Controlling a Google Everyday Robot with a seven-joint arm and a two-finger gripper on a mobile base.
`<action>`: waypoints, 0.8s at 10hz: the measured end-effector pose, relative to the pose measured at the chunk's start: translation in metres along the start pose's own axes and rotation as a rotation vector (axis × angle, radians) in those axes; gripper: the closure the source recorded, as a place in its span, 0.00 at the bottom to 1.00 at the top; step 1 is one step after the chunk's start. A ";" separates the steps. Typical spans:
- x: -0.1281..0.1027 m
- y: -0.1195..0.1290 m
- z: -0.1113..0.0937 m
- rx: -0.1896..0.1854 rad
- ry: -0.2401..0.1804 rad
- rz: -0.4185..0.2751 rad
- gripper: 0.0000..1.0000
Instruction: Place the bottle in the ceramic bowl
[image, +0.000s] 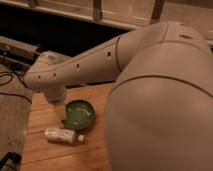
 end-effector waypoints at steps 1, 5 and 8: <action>-0.014 0.001 0.008 -0.016 -0.013 -0.026 0.20; -0.072 0.035 0.053 -0.109 -0.086 -0.124 0.20; -0.083 0.050 0.077 -0.180 -0.090 -0.143 0.20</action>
